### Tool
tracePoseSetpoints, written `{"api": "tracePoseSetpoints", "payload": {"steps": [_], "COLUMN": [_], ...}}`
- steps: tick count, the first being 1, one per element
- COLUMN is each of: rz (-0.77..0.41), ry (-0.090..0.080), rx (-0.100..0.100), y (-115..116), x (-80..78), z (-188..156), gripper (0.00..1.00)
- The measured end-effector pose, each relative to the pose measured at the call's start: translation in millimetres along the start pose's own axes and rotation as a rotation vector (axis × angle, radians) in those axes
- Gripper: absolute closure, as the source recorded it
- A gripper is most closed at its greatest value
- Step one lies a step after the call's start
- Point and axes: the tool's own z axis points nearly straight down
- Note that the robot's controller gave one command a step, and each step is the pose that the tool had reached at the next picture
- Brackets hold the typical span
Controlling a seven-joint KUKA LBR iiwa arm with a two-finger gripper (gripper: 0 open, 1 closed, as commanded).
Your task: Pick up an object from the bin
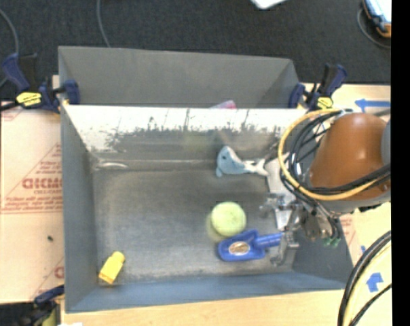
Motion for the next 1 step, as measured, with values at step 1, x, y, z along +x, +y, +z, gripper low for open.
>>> {"api": "tracePoseSetpoints", "payload": {"steps": [1], "rz": [-0.005], "ry": [-0.009], "rx": [0.001], "y": [0.2], "x": [-1.9], "z": [-4.1], "gripper": [0.0]}}
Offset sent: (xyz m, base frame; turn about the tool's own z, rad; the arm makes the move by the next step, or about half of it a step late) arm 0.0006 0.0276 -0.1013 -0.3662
